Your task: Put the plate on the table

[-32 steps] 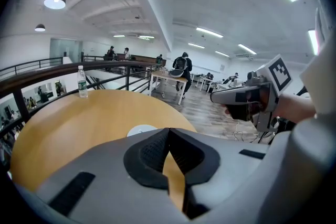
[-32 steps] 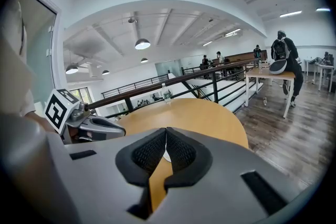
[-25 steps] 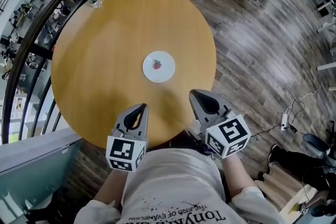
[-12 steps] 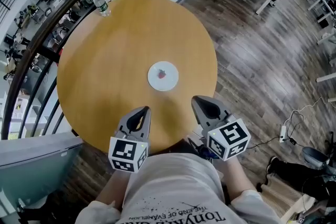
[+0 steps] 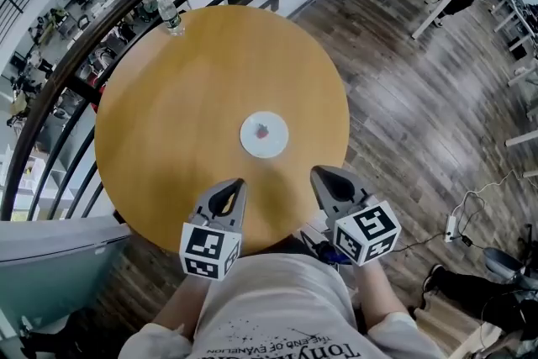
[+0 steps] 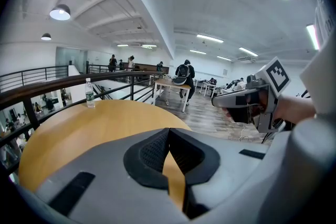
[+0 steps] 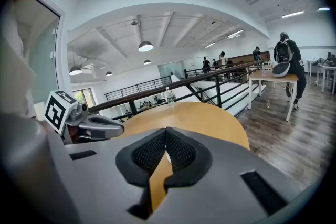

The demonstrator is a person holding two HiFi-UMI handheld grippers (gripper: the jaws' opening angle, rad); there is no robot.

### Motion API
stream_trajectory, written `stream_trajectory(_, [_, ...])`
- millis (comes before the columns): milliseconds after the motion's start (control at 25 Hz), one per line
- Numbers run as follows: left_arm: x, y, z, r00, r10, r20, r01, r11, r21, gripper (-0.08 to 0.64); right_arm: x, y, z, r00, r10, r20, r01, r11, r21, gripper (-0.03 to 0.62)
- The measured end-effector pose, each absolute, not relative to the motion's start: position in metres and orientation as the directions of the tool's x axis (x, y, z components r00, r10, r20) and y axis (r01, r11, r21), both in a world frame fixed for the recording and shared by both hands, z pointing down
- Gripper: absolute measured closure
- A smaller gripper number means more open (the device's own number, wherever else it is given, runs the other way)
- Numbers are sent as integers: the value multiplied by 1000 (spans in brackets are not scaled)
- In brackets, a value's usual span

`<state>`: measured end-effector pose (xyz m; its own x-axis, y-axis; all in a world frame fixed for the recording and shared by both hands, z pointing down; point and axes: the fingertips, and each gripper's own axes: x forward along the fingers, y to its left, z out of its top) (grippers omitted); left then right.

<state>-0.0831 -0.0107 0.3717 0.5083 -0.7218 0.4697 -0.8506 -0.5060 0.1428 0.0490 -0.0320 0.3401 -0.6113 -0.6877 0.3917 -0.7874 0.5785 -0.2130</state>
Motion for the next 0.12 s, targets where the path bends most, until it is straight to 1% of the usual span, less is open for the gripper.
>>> stream_trajectory(120, [-82,-9,371,509,-719,473,-850,-507,144,535,50,-31,339,-611,-686,394,-787,579,-214,568])
